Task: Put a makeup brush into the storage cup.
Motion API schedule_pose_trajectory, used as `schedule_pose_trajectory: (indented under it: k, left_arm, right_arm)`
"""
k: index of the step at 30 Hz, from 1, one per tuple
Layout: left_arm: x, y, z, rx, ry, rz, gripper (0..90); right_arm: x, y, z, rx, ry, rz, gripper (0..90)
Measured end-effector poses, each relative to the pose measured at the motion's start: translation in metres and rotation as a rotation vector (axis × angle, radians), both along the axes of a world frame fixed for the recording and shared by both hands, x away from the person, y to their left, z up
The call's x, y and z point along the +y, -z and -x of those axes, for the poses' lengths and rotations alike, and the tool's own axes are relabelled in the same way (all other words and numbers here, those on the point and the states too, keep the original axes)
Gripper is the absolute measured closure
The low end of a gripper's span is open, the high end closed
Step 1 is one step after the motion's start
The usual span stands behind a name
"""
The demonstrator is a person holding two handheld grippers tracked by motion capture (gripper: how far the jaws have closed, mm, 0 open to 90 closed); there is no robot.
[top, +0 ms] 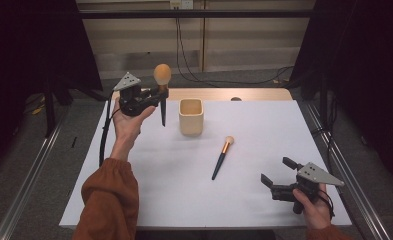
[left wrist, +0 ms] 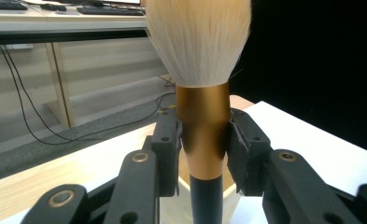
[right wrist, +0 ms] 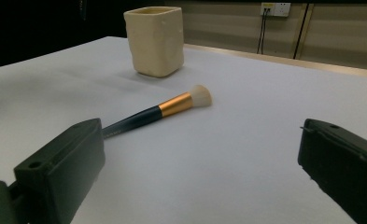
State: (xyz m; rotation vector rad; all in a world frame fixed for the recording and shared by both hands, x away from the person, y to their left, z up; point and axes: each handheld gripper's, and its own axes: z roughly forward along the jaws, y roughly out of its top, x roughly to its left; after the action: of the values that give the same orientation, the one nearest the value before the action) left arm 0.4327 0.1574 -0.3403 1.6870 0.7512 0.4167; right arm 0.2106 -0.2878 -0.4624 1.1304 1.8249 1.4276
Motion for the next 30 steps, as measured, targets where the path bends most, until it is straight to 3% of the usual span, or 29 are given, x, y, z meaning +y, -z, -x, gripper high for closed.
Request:
schedule_pose_trajectory:
  k: [18, 30]
  left_arm:
    - [-0.026, -0.017, -0.010, -0.030, 0.020, -0.004, 66.6]
    - [-0.045, -0.015, -0.021, -0.053, 0.028, 0.035, 66.6]
  right_arm:
    - [0.000, 0.000, 0.000, -0.005, 0.004, -0.011, 0.4]
    - [-0.001, 0.000, 0.001, -0.013, 0.011, -0.018, 0.5]
